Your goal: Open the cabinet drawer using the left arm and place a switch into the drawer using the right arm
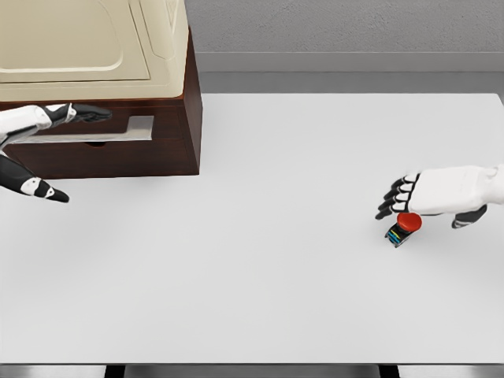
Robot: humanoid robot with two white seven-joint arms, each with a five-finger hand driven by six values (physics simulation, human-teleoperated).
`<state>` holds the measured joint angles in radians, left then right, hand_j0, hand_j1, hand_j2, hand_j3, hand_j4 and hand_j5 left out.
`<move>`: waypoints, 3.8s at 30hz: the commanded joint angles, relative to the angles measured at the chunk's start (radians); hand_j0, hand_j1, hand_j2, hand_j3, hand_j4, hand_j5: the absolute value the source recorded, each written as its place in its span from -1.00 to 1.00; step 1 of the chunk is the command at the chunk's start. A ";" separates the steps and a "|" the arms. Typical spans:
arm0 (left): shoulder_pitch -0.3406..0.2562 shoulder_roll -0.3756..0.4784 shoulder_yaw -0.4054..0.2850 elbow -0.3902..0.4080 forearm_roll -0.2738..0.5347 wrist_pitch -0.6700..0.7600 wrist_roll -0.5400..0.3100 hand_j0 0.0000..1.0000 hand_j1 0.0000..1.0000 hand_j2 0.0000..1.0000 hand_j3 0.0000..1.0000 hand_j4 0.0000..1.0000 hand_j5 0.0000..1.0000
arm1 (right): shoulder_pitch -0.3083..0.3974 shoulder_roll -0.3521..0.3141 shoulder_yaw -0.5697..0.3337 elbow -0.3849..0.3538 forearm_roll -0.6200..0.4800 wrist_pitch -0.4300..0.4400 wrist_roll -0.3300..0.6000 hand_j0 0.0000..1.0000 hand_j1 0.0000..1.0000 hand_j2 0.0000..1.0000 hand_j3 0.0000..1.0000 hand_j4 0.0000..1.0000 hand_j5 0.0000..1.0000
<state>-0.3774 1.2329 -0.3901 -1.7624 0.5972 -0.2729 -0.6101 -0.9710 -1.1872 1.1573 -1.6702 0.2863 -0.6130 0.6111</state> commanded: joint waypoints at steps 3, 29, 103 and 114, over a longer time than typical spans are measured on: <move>0.000 0.023 0.000 0.004 -0.057 0.052 -0.001 1.00 1.00 1.00 1.00 1.00 1.00 | 0.003 -0.002 0.016 -0.003 0.002 0.002 0.000 1.00 1.00 1.00 1.00 1.00 1.00; -0.012 0.013 -0.001 0.072 -0.227 0.142 -0.001 1.00 1.00 1.00 1.00 1.00 1.00 | 0.005 0.057 0.012 0.047 0.037 0.002 0.000 1.00 1.00 1.00 1.00 1.00 1.00; -0.006 0.231 -0.217 0.000 -0.132 -0.170 -0.001 1.00 1.00 1.00 1.00 1.00 1.00 | 0.014 0.055 0.019 0.027 0.039 0.002 0.000 0.97 0.97 0.97 0.97 0.97 0.97; -0.008 0.300 -0.291 0.000 -0.099 -0.296 -0.001 1.00 1.00 1.00 1.00 1.00 1.00 | 0.012 0.054 0.018 0.027 0.040 0.002 0.000 0.75 0.75 0.75 0.75 0.75 0.75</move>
<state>-0.3839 1.5229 -0.6593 -1.7550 0.4599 -0.5299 -0.6012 -0.9587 -1.1327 1.1755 -1.6428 0.3302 -0.6128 0.6111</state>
